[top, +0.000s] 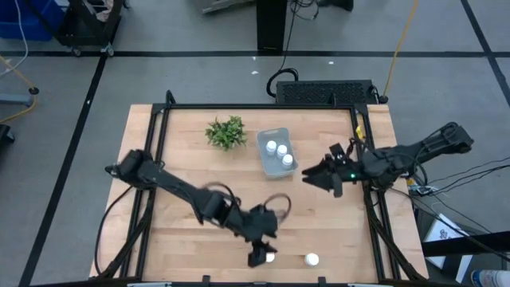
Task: Pick and place pill bottles into a basket
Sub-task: Put the white pill bottle into the gray bin
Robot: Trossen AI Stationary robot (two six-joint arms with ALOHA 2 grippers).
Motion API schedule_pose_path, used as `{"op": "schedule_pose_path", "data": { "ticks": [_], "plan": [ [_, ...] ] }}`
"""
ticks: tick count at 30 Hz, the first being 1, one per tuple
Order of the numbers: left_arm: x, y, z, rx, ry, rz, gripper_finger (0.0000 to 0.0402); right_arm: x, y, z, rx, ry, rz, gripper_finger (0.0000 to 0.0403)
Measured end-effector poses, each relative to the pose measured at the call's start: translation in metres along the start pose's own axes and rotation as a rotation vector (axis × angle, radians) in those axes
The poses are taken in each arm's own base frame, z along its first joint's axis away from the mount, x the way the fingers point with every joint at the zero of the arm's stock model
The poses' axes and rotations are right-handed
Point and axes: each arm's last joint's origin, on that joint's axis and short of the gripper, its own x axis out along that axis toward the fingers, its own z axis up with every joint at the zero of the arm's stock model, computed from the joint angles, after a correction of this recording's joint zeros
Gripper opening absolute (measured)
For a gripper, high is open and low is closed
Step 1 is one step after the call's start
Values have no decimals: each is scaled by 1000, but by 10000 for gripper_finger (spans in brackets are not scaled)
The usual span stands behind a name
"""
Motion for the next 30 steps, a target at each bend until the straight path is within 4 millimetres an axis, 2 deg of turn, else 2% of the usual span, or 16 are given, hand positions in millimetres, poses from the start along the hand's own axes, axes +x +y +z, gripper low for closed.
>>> {"op": "schedule_pose_path", "data": {
  "ticks": [3, 5, 9, 15, 24, 30],
  "plan": [
    [15, -13, -5, 24, 77, 43, 218, -1, 6, -7, -13, 9, 63, 212],
    [24, -12, -10, 35, 151, 112, 218, -2, 10, -10, -17, 5, 84, 212],
    [45, -11, -17, 46, 192, 190, 218, -6, 15, -16, -34, 12, 90, 212],
    [75, -14, -27, 21, 244, 136, 219, -10, 21, -25, -59, 25, 96, 212],
    [75, -9, -26, -32, 237, 207, 225, -14, 25, -31, -80, 36, 107, 212],
    [73, -1, -26, -73, 267, 233, 271, -13, 25, -30, -91, 35, 106, 212]
  ]
}}
